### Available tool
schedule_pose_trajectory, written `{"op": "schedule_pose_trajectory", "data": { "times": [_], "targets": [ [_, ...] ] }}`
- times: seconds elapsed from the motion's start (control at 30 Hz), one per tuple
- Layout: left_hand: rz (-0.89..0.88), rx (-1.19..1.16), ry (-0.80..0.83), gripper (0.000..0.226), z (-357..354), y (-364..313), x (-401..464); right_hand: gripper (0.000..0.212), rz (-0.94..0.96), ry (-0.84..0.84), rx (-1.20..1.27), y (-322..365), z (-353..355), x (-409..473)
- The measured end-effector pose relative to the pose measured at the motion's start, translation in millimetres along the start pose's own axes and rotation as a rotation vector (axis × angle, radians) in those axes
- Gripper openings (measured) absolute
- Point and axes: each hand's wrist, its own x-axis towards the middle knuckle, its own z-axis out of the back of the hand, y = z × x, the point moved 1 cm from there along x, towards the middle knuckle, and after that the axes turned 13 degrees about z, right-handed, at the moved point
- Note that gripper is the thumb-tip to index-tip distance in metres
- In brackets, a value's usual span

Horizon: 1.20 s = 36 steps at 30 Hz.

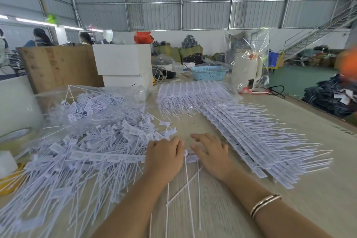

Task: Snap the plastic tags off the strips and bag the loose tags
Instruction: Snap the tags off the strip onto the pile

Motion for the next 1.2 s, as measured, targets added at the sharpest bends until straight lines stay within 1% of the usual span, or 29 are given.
{"op": "schedule_pose_trajectory", "data": {
  "times": [0.03, 0.07, 0.17, 0.23, 0.3, 0.33, 0.4, 0.47, 0.53, 0.63, 0.73, 0.83, 0.97, 1.07, 1.13, 1.2],
  "targets": [
    [0.000, -0.027, 0.012, 0.018, -1, -1, 0, 0.027, 0.023, -0.032, 0.050, 2, 2, 0],
    [0.001, -0.070, 0.028, 0.015, -1, -2, -1, 0.026, 0.040, -0.027, 0.079, 3, 3, -1],
    [-0.009, -0.138, 0.055, 0.024, 1, -7, -3, 0.025, 0.100, 0.112, 0.055, 9, 3, -2],
    [-0.017, -0.123, 0.056, 0.022, 4, -10, -3, 0.020, 0.133, 0.127, 0.082, 11, 5, -2],
    [-0.034, -0.045, 0.022, 0.014, 9, -9, -1, 0.021, 0.124, 0.064, 0.197, 13, 9, -2],
    [-0.033, 0.016, 0.010, 0.015, 11, -8, 0, 0.023, 0.106, 0.025, 0.259, 12, 12, -3],
    [-0.033, 0.134, 0.026, 0.028, 14, -3, 1, 0.028, 0.077, -0.016, 0.340, 11, 14, -3],
    [-0.040, 0.144, 0.074, 0.035, 15, -2, 0, 0.032, 0.067, -0.017, 0.371, 10, 13, -4],
    [-0.061, 0.099, 0.101, 0.040, 16, -4, -1, 0.034, 0.046, 0.005, 0.408, 10, 13, -4],
    [-0.112, 0.060, 0.089, 0.039, 16, -8, -2, 0.029, 0.041, 0.071, 0.451, 10, 11, -3],
    [-0.115, -0.058, 0.091, 0.029, 13, -7, -2, 0.021, 0.084, 0.068, 0.556, 7, 10, -3],
    [-0.077, -0.193, 0.125, 0.022, 12, -5, -1, 0.021, 0.076, 0.056, 0.643, 5, 11, -3],
    [-0.151, -0.278, 0.118, 0.015, 11, -5, -2, 0.015, 0.051, 0.106, 0.692, 6, 13, -4],
    [-0.117, -0.378, 0.139, 0.013, 9, -2, -2, 0.010, 0.073, 0.122, 0.643, 8, 13, -6],
    [-0.077, -0.459, 0.164, 0.012, 9, -1, -1, 0.011, 0.096, 0.086, 0.609, 10, 12, -6],
    [-0.049, -0.520, 0.193, 0.016, 9, -1, -1, 0.009, 0.139, 0.025, 0.579, 13, 13, -7]
  ]
}}
